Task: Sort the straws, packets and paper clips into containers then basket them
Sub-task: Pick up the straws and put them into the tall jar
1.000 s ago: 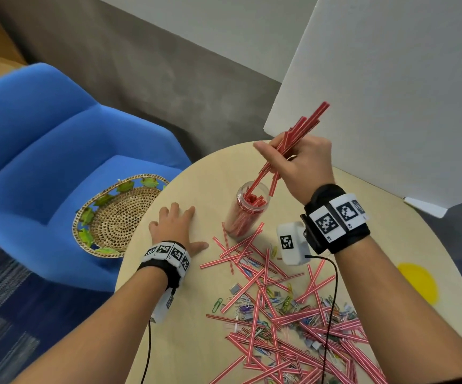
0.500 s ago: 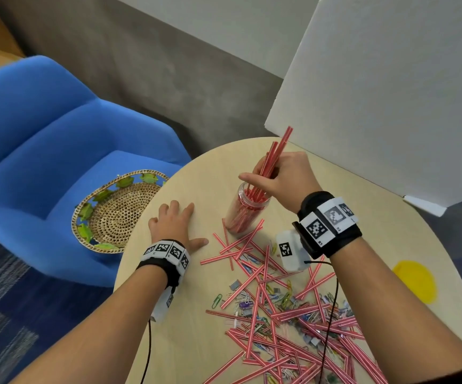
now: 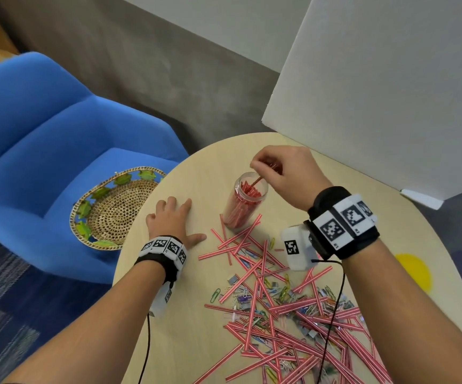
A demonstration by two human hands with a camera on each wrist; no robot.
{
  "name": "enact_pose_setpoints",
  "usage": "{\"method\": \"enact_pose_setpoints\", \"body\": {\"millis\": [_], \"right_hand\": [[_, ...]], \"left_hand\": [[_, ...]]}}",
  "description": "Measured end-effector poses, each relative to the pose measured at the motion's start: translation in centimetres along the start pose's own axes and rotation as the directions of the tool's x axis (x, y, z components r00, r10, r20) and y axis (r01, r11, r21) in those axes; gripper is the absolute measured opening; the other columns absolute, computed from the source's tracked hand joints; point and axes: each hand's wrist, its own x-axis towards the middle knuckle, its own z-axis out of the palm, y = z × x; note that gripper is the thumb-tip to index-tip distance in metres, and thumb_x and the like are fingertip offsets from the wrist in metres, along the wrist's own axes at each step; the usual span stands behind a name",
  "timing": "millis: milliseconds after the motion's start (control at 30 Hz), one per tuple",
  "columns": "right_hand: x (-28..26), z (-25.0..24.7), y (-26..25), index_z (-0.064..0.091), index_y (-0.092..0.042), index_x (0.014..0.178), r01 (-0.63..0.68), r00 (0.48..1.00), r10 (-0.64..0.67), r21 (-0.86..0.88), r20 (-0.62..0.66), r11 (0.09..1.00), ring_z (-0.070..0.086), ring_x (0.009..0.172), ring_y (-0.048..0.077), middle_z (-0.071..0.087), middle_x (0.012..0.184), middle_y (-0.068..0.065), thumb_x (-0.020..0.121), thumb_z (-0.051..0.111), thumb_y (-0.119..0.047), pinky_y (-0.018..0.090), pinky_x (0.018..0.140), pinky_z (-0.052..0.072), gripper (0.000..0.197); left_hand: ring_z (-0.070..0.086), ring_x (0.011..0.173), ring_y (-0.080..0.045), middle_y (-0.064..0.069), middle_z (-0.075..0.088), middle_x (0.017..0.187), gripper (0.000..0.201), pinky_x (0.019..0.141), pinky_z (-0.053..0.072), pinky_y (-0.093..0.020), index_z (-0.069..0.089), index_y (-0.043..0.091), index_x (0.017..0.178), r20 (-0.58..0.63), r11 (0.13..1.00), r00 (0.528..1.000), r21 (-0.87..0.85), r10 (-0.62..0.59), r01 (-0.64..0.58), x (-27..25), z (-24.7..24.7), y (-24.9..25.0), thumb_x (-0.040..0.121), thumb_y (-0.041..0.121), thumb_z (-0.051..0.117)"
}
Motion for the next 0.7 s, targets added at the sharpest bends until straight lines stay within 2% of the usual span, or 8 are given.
{"method": "enact_pose_setpoints", "body": {"millis": [67,167,267,367,467,600,633,700], "right_hand": [[0.2,0.0,0.0,0.067,-0.017,0.099,0.009,0.997,-0.003,-0.085,0.078,0.996,0.056,0.085,0.012,0.062,0.092,-0.005,0.1,0.051,-0.028,0.023,0.075,0.042,0.019],[0.3,1.7,-0.5,0.065,-0.015,0.107,0.055,0.965,0.027,-0.299,0.263,0.953,0.056,0.093,0.02,0.057,0.101,0.0,0.102,0.046,-0.025,0.032,0.081,0.046,0.022],[0.4,2.3,-1.2,0.068,-0.017,0.109,0.092,0.966,0.026,-0.438,0.256,0.894,0.061,0.092,0.024,0.062,0.104,0.002,0.1,0.049,-0.029,0.036,0.078,0.051,0.024],[0.3,1.3,-1.2,0.072,-0.022,0.095,0.032,0.984,0.02,-0.29,0.176,0.957,0.061,0.082,0.015,0.069,0.09,-0.005,0.093,0.061,-0.035,0.032,0.074,0.052,0.017],[-0.3,0.7,-1.2,0.075,-0.027,0.087,-0.019,0.994,0.041,-0.202,0.105,0.979,0.057,0.071,0.006,0.067,0.077,-0.013,0.088,0.067,-0.04,0.024,0.068,0.047,0.016],[-0.8,2.3,-1.4,0.071,-0.013,0.071,0.038,0.959,0.049,-0.297,0.281,0.954,0.059,0.07,0.02,0.068,0.074,0.004,0.101,0.042,-0.047,0.038,0.07,0.052,0.054],[-1.1,2.5,-1.2,0.069,-0.012,0.07,0.065,0.963,0.006,-0.256,0.268,0.965,0.058,0.069,0.019,0.066,0.074,0.005,0.103,0.036,-0.046,0.041,0.072,0.051,0.057],[-1.9,2.3,-0.4,0.072,-0.014,0.082,0.047,0.994,-0.035,-0.118,0.101,0.992,0.06,0.074,0.014,0.067,0.08,0.0,0.104,0.033,-0.044,0.037,0.076,0.051,0.055]], "left_hand": [[0.031,0.13,-0.024,0.001,0.034,0.14,0.1,0.099,0.039,-0.046,0.026,0.039,0.146,-0.003,1.0,1.0,-0.002,0.0,0.0,-0.1,0.1,-0.1,0.063,0.081,0.062],[0.031,0.131,-0.024,0.0,0.034,0.14,0.099,0.099,0.039,-0.046,0.025,0.038,0.146,-0.005,1.0,1.0,-0.001,0.005,-0.005,-0.2,0.1,-0.1,0.064,0.08,0.062],[0.03,0.132,-0.024,0.0,0.033,0.142,0.099,0.1,0.038,-0.047,0.025,0.038,0.146,-0.011,1.0,1.0,-0.01,0.01,-0.01,-0.1,0.3,-0.2,0.064,0.08,0.062],[0.029,0.132,-0.025,0.0,0.033,0.143,0.1,0.1,0.037,-0.047,0.025,0.037,0.147,-0.017,1.0,1.0,-0.008,0.013,-0.013,-0.2,0.4,-0.2,0.065,0.08,0.061],[0.03,0.132,-0.024,0.0,0.033,0.143,0.1,0.1,0.037,-0.046,0.024,0.038,0.147,-0.024,1.0,1.0,0.001,0.013,-0.013,-0.1,0.5,-0.3,0.064,0.082,0.06],[0.03,0.132,-0.024,0.0,0.033,0.142,0.1,0.1,0.038,-0.046,0.025,0.037,0.147,-0.031,1.0,0.999,-0.006,0.018,-0.018,-0.1,0.7,-0.4,0.064,0.082,0.06],[0.03,0.132,-0.025,0.0,0.033,0.142,0.1,0.1,0.038,-0.047,0.025,0.037,0.147,-0.033,1.0,0.999,-0.012,0.02,-0.021,0.0,0.7,-0.4,0.064,0.081,0.06],[0.03,0.132,-0.025,-0.001,0.034,0.142,0.099,0.1,0.038,-0.047,0.026,0.037,0.146,-0.03,1.0,0.999,-0.017,0.021,-0.022,0.0,0.8,-0.3,0.064,0.081,0.061]]}}
